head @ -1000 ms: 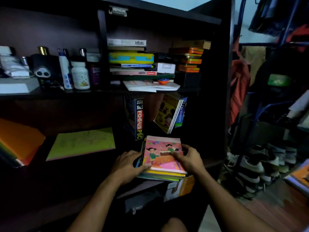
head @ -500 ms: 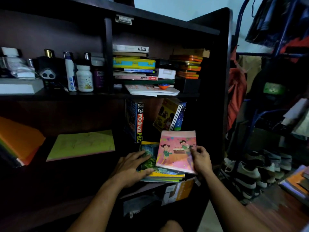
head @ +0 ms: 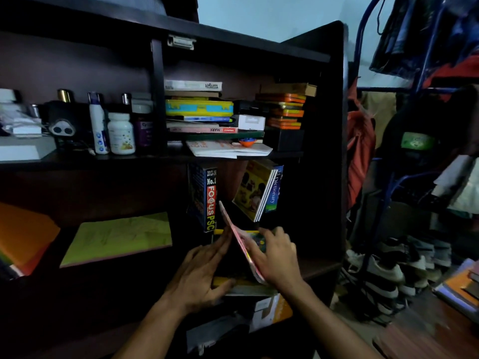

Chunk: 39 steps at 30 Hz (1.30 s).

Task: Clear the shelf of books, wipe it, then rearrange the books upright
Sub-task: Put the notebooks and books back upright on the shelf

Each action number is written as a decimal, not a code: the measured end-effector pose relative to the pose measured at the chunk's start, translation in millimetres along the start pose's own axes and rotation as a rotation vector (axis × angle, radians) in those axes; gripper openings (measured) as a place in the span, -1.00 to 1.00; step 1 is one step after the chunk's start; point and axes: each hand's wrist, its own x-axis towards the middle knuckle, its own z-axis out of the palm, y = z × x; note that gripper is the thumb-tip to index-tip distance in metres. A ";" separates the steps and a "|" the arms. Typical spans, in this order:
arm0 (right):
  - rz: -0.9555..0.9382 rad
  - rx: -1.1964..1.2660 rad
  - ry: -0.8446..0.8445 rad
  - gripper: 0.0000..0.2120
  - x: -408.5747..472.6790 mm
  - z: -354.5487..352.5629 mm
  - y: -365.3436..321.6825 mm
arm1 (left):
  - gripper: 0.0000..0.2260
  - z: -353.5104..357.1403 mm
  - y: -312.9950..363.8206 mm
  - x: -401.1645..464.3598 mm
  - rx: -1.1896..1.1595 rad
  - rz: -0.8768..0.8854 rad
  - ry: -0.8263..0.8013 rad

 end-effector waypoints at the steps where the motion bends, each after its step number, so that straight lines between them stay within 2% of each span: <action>1: -0.001 0.116 -0.132 -0.38 0.5 -10.7 -16.9 | -0.11 0.1 0.0 0.4 -0.013 0.002 -0.003; 3: 0.040 0.411 -0.455 -0.21 2.8 -27.1 -46.2 | -0.10 2.4 -0.5 2.4 -0.071 -0.002 -0.008; 4: 0.068 0.496 -0.551 -0.20 4.0 -32.5 -56.5 | -0.13 2.3 -0.3 3.2 -0.109 -0.005 -0.013; 5: 0.076 0.516 -0.598 -0.28 6.6 -37.1 -62.5 | -0.16 2.6 -0.9 3.6 -0.136 -0.006 -0.016; 7: 0.100 0.450 -0.625 -0.60 12.9 -43.6 -64.4 | -0.17 1.0 0.0 2.7 -0.135 -0.007 -0.032; 10: 0.048 0.330 -0.494 -0.87 29.5 -58.4 -47.3 | -0.19 4.6 -5.7 2.5 -0.065 -0.050 -0.117; 12: 0.054 0.449 -0.332 -0.84 40.5 -70.6 -23.9 | -0.28 9.5 -9.4 6.1 -0.012 -0.120 -0.206; 13: 0.081 0.548 -0.219 -0.81 44.0 -74.7 -7.9 | -0.25 11.0 -10.0 7.5 0.014 -0.163 -0.248; 14: 0.107 0.611 -0.064 -0.79 46.8 -76.5 10.5 | -0.13 13.0 -10.2 9.6 0.024 -0.194 -0.272; 16: 0.168 0.648 0.229 -0.77 47.1 -70.5 44.8 | 0.05 13.6 -11.9 10.2 0.013 -0.227 -0.318; 18: 0.265 0.652 0.349 -0.72 41.1 -54.9 65.8 | 0.02 9.4 -11.4 9.4 -0.032 -0.222 -0.347; 22: 0.431 0.639 0.337 -0.57 36.8 -11.0 90.4 | -0.04 6.8 -9.7 10.4 -0.059 -0.221 -0.382; 24: 0.440 0.646 0.328 -0.52 45.0 -0.2 96.7 | -0.11 7.2 -12.8 13.2 -0.107 -0.246 -0.389; 27: 0.368 0.643 0.314 -0.52 56.9 7.2 94.5 | -0.57 12.5 -21.4 17.8 -0.182 -0.280 -0.354; 28: 0.354 0.645 0.311 -0.54 60.4 9.0 93.4 | -0.64 14.5 -24.0 17.6 -0.200 -0.292 -0.337; 30: 0.339 0.648 0.310 -0.56 69.9 17.7 98.6 | -0.60 19.4 -28.0 16.9 -0.227 -0.299 -0.308; 34: 0.374 0.599 0.194 -0.45 83.9 36.8 109.8 | -0.27 21.3 -33.2 15.5 -0.290 -0.359 -0.220; 36: 0.313 0.552 0.170 -0.42 83.0 37.7 109.4 | -0.28 22.6 -31.7 16.1 -0.318 -0.394 -0.193; 39: 0.212 0.569 0.204 -0.55 80.0 34.5 108.1 | -0.39 22.5 -29.3 17.4 -0.319 -0.404 -0.183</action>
